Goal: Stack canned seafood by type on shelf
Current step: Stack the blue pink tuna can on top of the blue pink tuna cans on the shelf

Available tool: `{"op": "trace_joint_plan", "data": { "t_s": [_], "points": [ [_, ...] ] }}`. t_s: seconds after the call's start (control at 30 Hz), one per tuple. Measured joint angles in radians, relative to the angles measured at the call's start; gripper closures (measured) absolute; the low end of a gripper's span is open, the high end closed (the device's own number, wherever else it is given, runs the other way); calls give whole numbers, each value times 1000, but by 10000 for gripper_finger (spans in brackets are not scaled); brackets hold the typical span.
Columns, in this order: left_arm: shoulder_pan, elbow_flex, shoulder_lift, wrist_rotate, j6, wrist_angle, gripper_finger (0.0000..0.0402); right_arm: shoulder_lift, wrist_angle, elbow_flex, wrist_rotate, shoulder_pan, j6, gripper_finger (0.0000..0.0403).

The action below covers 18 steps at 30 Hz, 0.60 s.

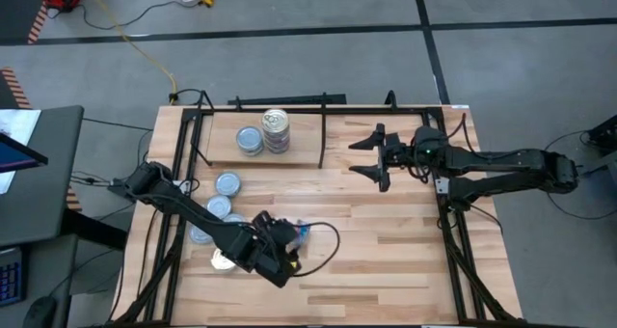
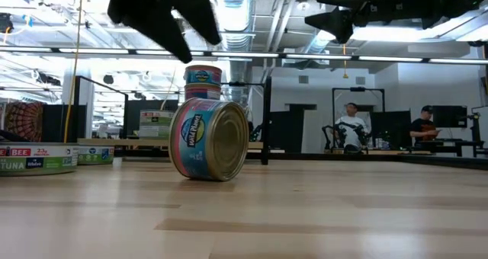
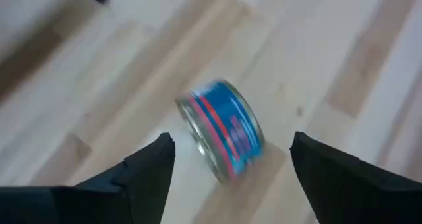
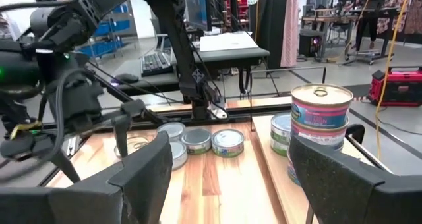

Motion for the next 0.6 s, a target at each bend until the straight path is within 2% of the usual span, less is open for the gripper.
{"op": "trace_joint_plan", "data": {
  "t_s": [0.27, 0.47, 0.6],
  "points": [
    [4, 1, 45, -152, -50, 31, 107, 0, -3, 0, 0, -2, -11, 72],
    [15, 0, 145, -172, -52, 96, 107, 0, 0, 0, 0, -2, -4, 72],
    [14, 1, 179, -157, -106, 103, 107, 0, 0, 0, 0, -2, -4, 72]
  ]
}}
